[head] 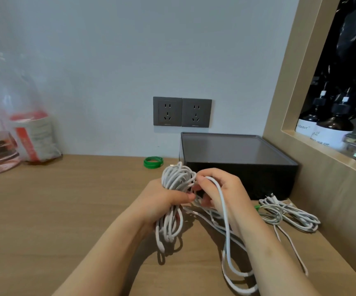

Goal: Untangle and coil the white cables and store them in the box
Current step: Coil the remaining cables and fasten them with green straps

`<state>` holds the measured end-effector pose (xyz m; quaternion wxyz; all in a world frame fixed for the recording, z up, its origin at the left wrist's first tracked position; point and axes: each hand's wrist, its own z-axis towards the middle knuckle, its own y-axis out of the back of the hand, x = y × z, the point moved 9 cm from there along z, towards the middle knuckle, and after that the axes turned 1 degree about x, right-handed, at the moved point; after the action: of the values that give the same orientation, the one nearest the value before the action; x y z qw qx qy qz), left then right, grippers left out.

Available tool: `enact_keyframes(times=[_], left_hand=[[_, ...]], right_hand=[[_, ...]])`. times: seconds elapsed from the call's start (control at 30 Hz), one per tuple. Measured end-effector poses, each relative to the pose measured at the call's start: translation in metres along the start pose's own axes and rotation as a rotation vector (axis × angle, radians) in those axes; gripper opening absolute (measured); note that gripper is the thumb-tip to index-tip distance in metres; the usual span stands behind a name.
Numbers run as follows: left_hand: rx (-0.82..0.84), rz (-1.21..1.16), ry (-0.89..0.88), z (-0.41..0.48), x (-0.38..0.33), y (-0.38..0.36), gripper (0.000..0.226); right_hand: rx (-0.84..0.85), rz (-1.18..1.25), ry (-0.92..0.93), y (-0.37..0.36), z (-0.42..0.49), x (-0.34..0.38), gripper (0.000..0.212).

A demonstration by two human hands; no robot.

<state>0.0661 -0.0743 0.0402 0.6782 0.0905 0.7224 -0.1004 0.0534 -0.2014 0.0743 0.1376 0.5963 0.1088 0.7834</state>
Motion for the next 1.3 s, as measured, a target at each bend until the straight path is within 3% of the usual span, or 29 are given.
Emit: enact_keyframes(times=[0.13,0.23,0.3,0.37,0.43,0.5,0.6,0.63,0.7,0.77,0.8,0.87,0.93,1.0,1.07,1.3], left_hand=[[-0.043,-0.088,-0.027,0.001,-0.003,0.007,0.013],[-0.063,-0.277,-0.024,0.002,-0.005,0.017,0.006],[-0.099,-0.369,-0.027,0.005,-0.004,0.027,0.016],[-0.168,-0.434,-0.022,0.008,-0.001,0.04,0.022],[-0.256,-0.489,-0.027,0.009,0.002,0.055,0.016],[-0.37,-0.467,-0.065,0.007,0.002,0.071,0.007],[-0.503,-0.232,-0.162,-0.001,-0.008,0.084,0.009],[-0.495,-0.162,-0.185,-0.002,-0.012,0.082,0.01],[-0.431,-0.055,-0.226,-0.004,-0.02,0.071,0.012],[-0.348,0.062,-0.277,-0.004,-0.028,0.055,0.016],[-0.31,0.102,-0.308,-0.005,-0.032,0.047,0.018],[-0.255,0.131,-0.367,-0.008,-0.04,0.034,0.022],[-0.206,0.076,-0.393,-0.01,-0.044,0.027,0.017],[-0.164,-0.041,-0.389,-0.011,-0.045,0.028,0.012],[-0.152,-0.145,-0.392,-0.012,-0.045,0.035,0.016],[-0.154,-0.294,-0.372,-0.012,-0.041,0.042,0.016]], right_hand=[[-0.124,0.374,-0.169,0.01,0.003,-0.018,0.017],[-0.366,0.664,-0.193,0.039,0.005,-0.032,0.017],[-0.573,0.645,-0.148,0.066,0.0,-0.038,0.015],[-0.681,0.433,-0.104,0.086,-0.006,-0.038,0.017],[-0.59,0.072,-0.065,0.088,-0.005,-0.029,0.022],[-0.274,-0.336,-0.073,0.066,0.001,-0.024,0.033],[0.222,-0.551,-0.112,0.026,-0.005,-0.03,0.057],[0.241,-0.555,-0.081,0.025,-0.007,-0.022,0.063],[-0.046,-0.455,0.066,0.046,-0.007,0.014,0.06],[-0.38,-0.168,0.208,0.063,-0.022,0.046,0.047],[-0.407,0.017,0.23,0.058,-0.025,0.051,0.042],[-0.231,0.23,0.142,0.021,-0.017,0.044,0.038],[0.016,0.202,-0.064,-0.021,-0.011,0.019,0.032],[0.143,0.151,-0.229,-0.039,-0.011,-0.005,0.019],[0.14,0.046,-0.267,-0.033,-0.009,-0.019,0.008],[-0.047,-0.438,-0.133,0.014,0.003,-0.025,0.012]])
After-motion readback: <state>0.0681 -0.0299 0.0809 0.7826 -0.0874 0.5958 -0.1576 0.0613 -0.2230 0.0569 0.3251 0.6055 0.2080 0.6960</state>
